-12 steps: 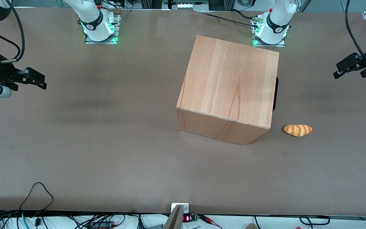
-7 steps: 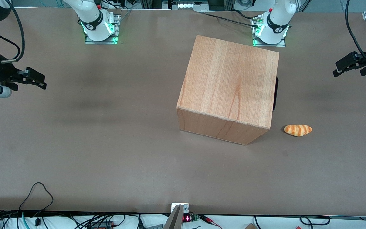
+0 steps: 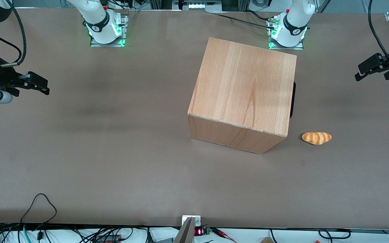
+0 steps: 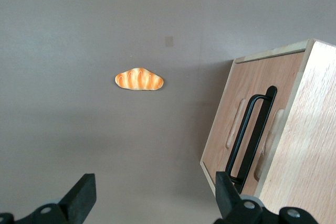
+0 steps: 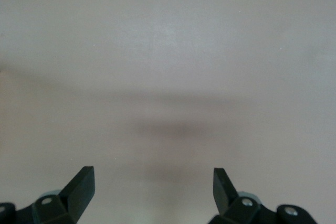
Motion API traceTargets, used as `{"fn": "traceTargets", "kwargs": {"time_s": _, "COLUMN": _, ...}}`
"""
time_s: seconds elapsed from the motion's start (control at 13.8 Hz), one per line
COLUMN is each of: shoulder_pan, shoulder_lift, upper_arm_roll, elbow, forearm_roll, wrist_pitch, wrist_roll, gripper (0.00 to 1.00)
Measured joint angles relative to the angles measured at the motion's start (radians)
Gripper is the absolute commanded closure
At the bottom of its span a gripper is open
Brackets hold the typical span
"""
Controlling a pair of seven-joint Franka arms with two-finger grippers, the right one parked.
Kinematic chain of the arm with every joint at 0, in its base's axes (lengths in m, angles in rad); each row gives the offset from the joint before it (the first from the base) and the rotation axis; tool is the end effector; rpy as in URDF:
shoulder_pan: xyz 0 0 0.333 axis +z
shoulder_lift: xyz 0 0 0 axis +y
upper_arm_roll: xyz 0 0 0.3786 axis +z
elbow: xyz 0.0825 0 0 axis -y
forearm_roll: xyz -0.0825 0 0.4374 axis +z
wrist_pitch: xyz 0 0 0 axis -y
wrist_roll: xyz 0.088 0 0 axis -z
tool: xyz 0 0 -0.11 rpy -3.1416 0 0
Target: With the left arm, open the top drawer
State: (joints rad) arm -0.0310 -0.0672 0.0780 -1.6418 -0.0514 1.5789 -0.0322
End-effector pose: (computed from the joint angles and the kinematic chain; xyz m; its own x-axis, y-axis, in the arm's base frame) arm 0.5827 0.0235 0.6876 0.9968 0.0793 0.0023 0.0791 -0.9953 0.0567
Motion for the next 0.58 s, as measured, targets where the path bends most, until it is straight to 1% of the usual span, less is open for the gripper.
{"fn": "traceTargets", "kwargs": {"time_s": 0.15, "shoulder_pan": -0.007, "shoulder_lift": 0.013, "upper_arm_roll": -0.002, "elbow": -0.008, "forearm_roll": -0.012, "wrist_pitch": 0.000, "wrist_roll": 0.000, "gripper": 0.00}}
{"fn": "traceTargets", "kwargs": {"time_s": 0.36, "shoulder_pan": -0.014, "shoulder_lift": 0.043, "upper_arm_roll": -0.009, "elbow": -0.050, "forearm_roll": -0.065, "wrist_pitch": 0.013, "wrist_roll": 0.010, "gripper": 0.00}}
{"fn": "traceTargets", "kwargs": {"time_s": 0.58, "shoulder_pan": -0.022, "shoulder_lift": 0.066, "upper_arm_roll": -0.025, "elbow": -0.110, "forearm_roll": -0.100, "wrist_pitch": 0.052, "wrist_roll": 0.099, "gripper": 0.00}}
